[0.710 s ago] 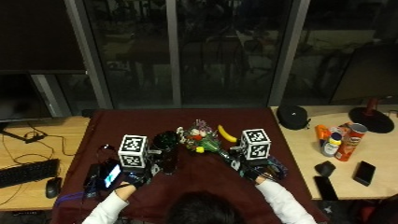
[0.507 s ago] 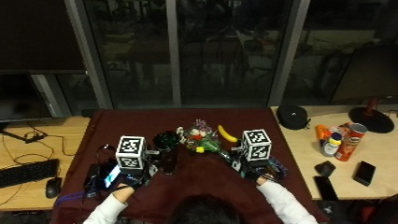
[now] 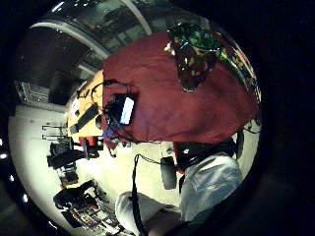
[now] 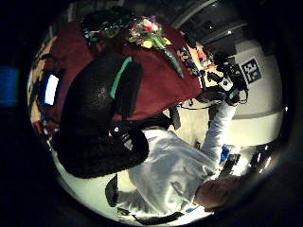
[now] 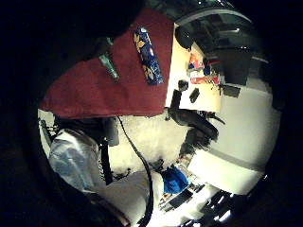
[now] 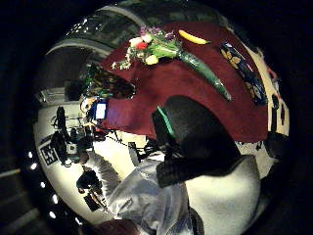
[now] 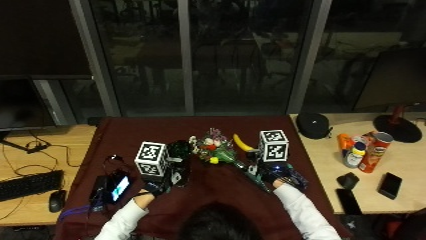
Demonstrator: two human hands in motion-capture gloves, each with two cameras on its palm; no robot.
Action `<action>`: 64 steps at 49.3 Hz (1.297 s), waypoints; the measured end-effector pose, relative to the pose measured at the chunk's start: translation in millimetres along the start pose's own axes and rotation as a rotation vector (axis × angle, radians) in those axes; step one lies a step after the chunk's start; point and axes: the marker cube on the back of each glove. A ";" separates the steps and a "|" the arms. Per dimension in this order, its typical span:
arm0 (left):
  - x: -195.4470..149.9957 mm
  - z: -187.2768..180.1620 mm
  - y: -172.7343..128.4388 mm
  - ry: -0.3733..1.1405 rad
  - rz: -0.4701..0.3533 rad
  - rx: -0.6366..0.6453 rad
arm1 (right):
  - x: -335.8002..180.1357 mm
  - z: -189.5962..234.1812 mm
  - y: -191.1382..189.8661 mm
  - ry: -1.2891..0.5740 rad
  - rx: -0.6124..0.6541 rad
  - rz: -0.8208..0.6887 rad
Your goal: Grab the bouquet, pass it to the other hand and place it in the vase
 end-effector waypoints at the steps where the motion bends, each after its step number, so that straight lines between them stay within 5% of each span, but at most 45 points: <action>1: 2.4 0.0 -1.0 0.003 0.008 0.006 | 1.2 -1.8 -1.9 -0.005 0.001 0.008; 19: 27.0 5.3 -1.9 -0.011 0.090 0.058 | 36.3 4.4 -70.2 -0.173 -0.021 0.186; 27: 29.0 6.6 -1.3 -0.006 0.108 0.073 | 54.2 49.1 -116.3 -0.246 -0.082 0.260; 32: 26.6 8.2 -1.4 -0.001 0.098 0.071 | 55.3 86.7 -126.1 -0.305 -0.296 0.336; 39: 21.0 9.1 -0.9 -0.004 0.082 0.067 | 58.2 128.2 -151.9 -0.284 -0.179 0.325; 45: 16.0 13.6 -1.7 -0.002 0.062 0.056 | 50.3 162.1 -145.7 -0.317 -0.396 0.343; 57: 12.5 18.3 -0.5 0.001 0.050 0.043 | 28.9 175.7 -126.0 -0.275 -0.173 0.333; 64: 12.9 19.0 0.2 0.016 0.047 0.043 | 12.7 184.9 -117.5 -0.228 -0.149 0.315</action>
